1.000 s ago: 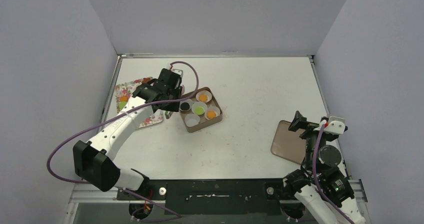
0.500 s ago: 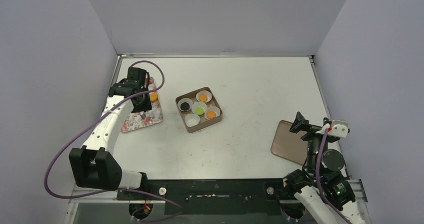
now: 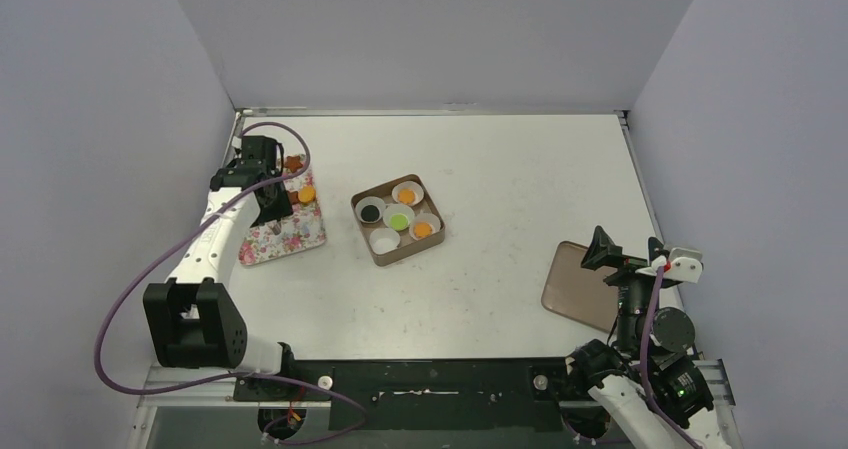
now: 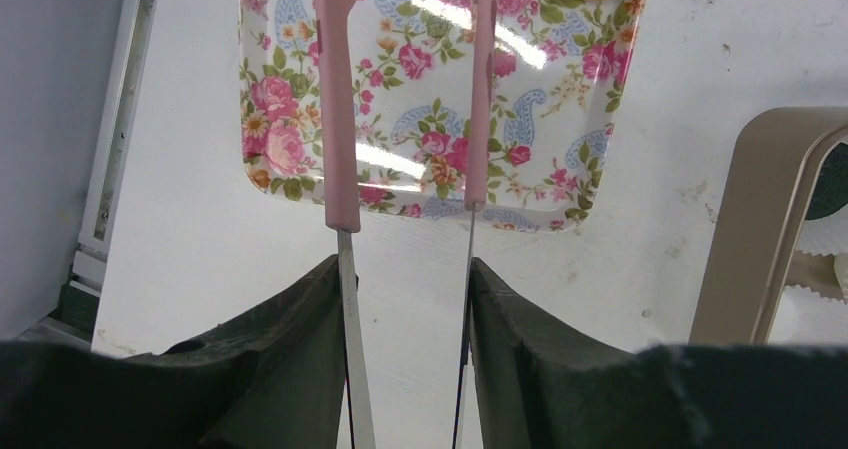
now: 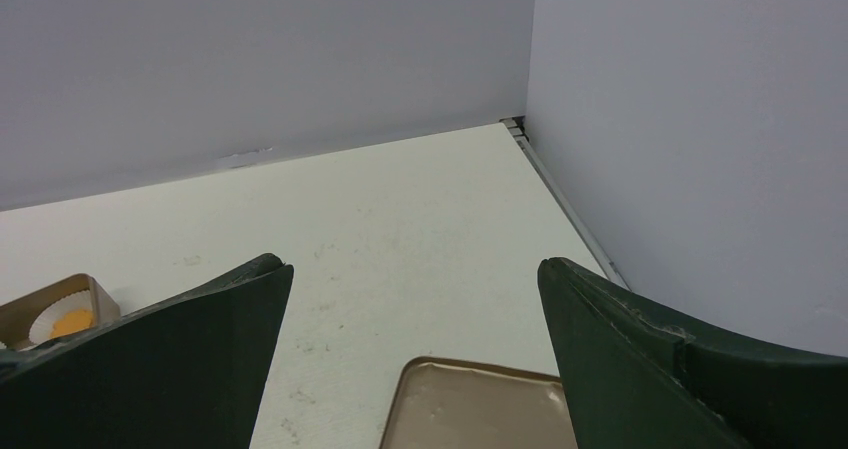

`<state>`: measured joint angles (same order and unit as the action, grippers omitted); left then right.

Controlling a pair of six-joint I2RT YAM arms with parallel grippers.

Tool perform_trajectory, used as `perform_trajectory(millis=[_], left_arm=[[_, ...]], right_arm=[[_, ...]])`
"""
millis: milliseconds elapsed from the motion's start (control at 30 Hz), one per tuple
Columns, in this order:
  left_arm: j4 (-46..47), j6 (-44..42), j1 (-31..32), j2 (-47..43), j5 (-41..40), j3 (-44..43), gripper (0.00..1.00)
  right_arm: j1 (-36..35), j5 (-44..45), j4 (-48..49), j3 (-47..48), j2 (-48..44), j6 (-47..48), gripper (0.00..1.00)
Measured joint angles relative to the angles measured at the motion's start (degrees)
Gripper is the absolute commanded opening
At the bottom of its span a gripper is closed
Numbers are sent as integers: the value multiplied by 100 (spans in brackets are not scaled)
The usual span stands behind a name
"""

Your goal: Pack the cookies

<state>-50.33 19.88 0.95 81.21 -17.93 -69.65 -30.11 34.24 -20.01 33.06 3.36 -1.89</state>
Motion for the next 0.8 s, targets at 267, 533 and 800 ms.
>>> perform_trajectory(millis=[267, 533, 800], left_arm=[[409, 59, -9, 310, 76, 57, 46], [686, 74, -31, 621, 184, 57, 47], [811, 74, -31, 846, 214, 61, 46]], right_arm=[[-7, 2, 26, -9, 0, 24, 100], [-7, 2, 26, -9, 0, 48, 100], [-7, 2, 33, -20, 0, 90, 100]])
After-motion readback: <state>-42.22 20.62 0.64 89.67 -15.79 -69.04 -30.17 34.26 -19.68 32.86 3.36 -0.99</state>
